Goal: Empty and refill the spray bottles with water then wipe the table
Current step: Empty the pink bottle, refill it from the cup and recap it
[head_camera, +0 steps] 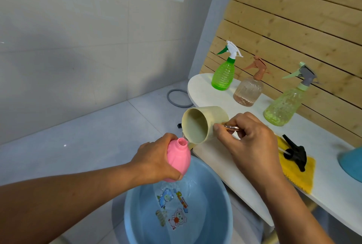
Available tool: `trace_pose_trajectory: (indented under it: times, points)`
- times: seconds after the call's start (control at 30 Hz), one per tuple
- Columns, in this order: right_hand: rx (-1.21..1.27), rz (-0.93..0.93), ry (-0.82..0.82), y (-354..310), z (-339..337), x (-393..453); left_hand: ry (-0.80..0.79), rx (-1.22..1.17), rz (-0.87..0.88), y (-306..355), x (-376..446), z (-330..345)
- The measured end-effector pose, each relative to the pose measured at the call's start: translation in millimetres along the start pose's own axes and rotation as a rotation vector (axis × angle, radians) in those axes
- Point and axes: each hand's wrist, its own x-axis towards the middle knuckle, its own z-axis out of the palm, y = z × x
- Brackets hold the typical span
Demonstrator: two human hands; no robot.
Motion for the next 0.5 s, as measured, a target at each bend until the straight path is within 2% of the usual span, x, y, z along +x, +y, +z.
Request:
trace_pose_trajectory:
  times: [0.5]
  points:
    - [-0.079,-0.08,0.043,-5.2,-2.0,-0.8,-0.003,-0.035,0.003,-1.9,1.0,1.5]
